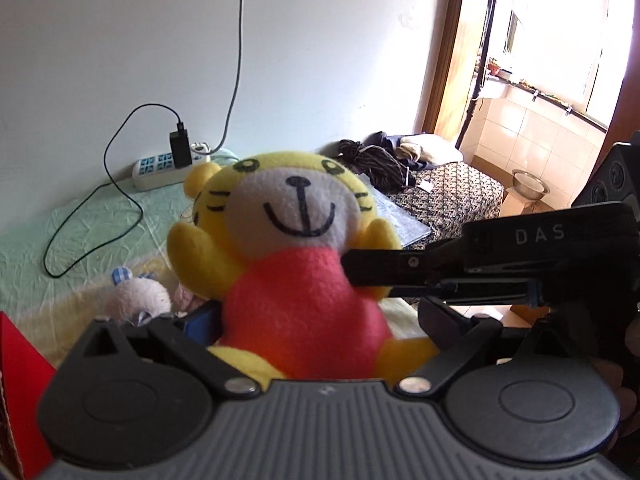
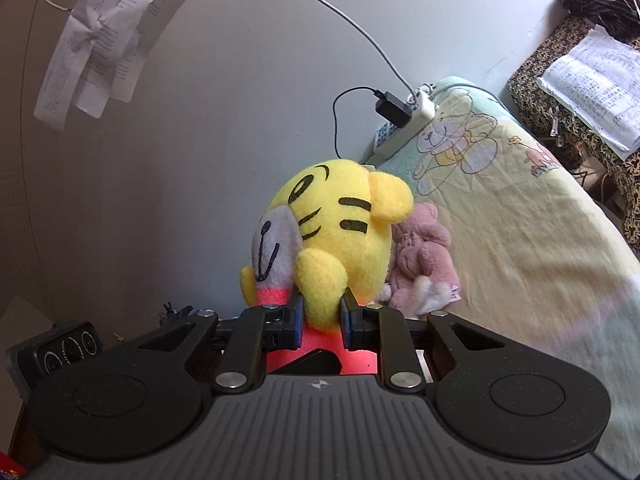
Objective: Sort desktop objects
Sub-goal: 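Lift the tiger plush with the right gripper and carry it to the red box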
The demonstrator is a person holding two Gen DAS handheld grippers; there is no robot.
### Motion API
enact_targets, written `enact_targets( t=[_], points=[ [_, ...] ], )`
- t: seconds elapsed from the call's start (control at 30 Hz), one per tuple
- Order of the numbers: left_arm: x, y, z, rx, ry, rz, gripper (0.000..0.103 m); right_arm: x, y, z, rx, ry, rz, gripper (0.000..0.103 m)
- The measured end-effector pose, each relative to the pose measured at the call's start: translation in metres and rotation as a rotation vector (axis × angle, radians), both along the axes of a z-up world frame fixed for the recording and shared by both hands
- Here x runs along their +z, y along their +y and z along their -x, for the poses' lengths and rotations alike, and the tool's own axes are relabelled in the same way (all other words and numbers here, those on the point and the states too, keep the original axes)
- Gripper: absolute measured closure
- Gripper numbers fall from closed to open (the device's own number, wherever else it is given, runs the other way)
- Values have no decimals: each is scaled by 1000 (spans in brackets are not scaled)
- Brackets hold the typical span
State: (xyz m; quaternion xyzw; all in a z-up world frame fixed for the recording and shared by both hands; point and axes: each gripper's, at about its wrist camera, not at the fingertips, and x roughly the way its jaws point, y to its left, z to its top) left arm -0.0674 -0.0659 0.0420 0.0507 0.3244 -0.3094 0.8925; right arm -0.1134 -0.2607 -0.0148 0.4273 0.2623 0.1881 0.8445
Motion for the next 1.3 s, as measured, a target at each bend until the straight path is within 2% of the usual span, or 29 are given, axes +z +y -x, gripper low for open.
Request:
enact_targets(
  t=[0.17,0.33,0.6,0.73,0.83,0.97,1.3],
  points=[
    [15,56,13,82,-15,58,5,20,46,4,70,-64,1,83],
    [24,126,23,165,-12,118,5,33,101,-12,157,-111,-5,84],
    [12,214,20,293,30,150,5,41,193,-34,234,-126,108,84],
    [-3,238,14,309,61,133,5,37,220,-41,225,-103,179,84],
    [-16,245,2,298,99,112,5,34,237,-45,193,-80,260,84],
    [-27,255,-10,266,152,124,3,34,257,-47,138,-68,390,84],
    [-43,270,-27,254,191,65,3,31,289,-55,101,-32,541,85]
  ],
)
